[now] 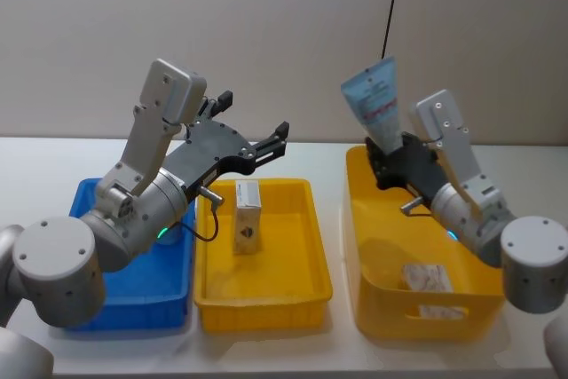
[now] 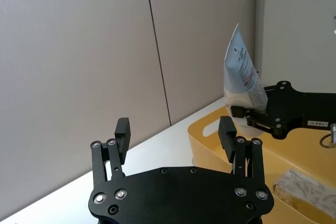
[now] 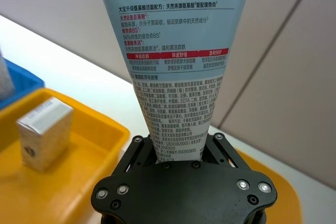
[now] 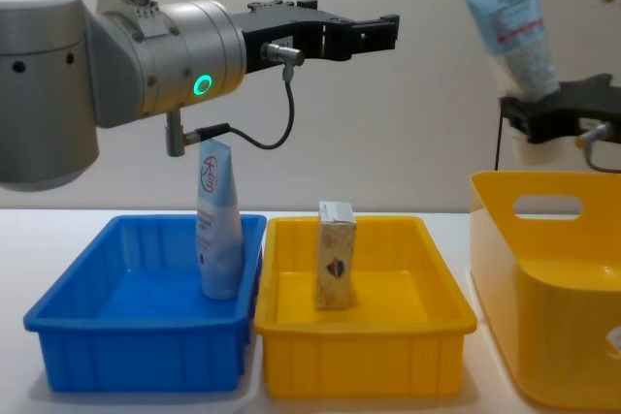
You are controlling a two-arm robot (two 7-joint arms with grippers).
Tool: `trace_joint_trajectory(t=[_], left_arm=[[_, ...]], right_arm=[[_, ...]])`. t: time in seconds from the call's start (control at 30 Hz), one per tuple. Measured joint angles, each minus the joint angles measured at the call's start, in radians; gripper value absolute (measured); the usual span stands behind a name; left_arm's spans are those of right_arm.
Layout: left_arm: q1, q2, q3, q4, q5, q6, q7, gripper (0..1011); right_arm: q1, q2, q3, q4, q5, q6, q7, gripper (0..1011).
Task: Bimanual collaborative sorting of washing and personal care products
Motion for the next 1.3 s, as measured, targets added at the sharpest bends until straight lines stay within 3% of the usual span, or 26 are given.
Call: trace_joint_trajectory(t=[0.23, 0.57, 0.9, 1.3], left_arm=[[0.0, 0.0, 0.0, 0.0, 0.0, 0.0, 0.0, 1001], [0.0, 0.0, 0.0, 0.0, 0.0, 0.0, 0.0, 1001], [0.0, 0.0, 0.0, 0.0, 0.0, 0.0, 0.0, 1001], [0.0, 0.0, 0.0, 0.0, 0.0, 0.0, 0.0, 1001]], right_arm=[[-0.004, 0.031, 0.025, -0.019, 0.006, 0.111, 0.013, 227], [0.023, 0.067, 0.024, -0.014, 0.002, 0.249, 0.063, 227], [0.083, 0.103, -0.013, 0.031, -0.025, 0.396, 0.14, 227], [0.197, 0.138, -0.102, 0.137, -0.082, 0.55, 0.262, 227]])
